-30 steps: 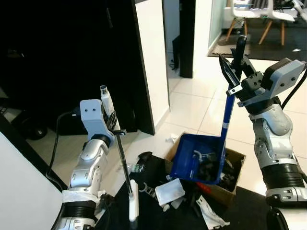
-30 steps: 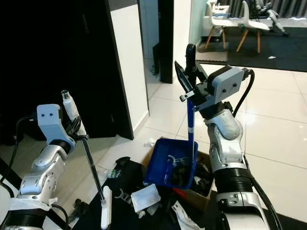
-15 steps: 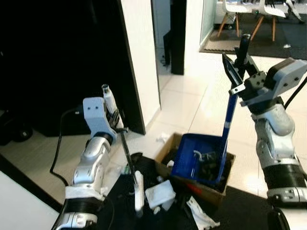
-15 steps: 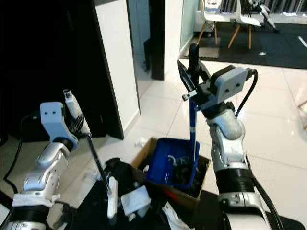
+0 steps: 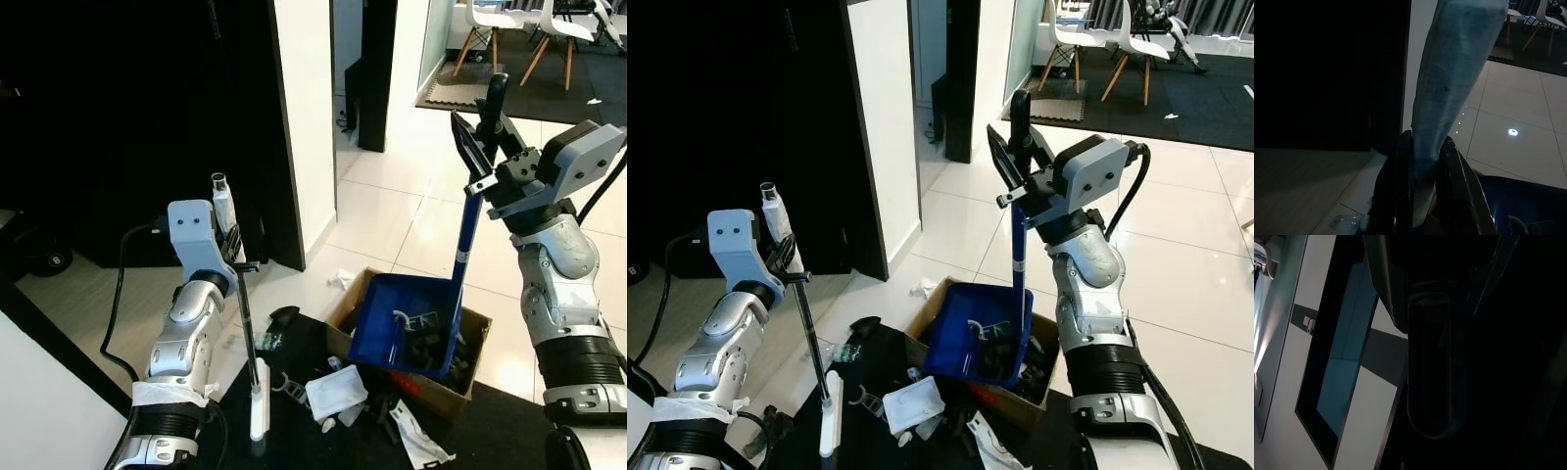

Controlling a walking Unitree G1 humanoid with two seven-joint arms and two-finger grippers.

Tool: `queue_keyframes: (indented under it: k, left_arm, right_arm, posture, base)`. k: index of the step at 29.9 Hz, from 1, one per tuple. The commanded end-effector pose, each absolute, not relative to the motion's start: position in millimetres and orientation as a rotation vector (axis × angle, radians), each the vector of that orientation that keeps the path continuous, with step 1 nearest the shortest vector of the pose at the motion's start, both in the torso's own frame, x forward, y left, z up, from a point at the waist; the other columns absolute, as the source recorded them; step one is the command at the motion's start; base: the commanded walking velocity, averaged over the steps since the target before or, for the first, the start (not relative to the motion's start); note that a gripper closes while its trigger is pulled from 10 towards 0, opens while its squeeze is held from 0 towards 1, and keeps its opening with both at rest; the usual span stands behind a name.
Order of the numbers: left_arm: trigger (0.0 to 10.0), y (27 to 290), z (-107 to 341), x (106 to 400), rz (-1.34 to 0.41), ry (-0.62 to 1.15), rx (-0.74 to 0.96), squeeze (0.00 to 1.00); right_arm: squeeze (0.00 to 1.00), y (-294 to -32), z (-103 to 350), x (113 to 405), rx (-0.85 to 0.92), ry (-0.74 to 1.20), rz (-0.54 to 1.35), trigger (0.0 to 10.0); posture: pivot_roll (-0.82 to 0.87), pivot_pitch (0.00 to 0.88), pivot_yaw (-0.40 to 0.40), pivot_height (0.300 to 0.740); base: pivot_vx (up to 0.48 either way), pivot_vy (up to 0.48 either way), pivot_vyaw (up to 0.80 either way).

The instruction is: Sweep floor

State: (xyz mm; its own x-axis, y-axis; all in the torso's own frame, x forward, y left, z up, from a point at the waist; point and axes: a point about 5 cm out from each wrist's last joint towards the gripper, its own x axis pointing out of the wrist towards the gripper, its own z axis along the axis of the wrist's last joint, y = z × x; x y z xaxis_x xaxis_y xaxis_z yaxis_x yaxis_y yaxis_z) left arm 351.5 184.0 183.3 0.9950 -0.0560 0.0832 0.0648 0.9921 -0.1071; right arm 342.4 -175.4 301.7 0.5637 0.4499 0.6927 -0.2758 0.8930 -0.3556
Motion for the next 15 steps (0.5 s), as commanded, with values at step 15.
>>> queue_keyframes:
  k: [15]
  left_arm:
    - [10.0, 193.4, 186.0, 346.2, -0.031, -0.111, -0.098, 0.0]
  right_arm:
    - [0.0, -159.2, 293.5, 356.6, -0.532, -0.883, 0.465, 10.0]
  posture:
    - [-0.03, 0.09, 0.076, 0.74]
  base:
    - [0.0, 0.0, 0.0]
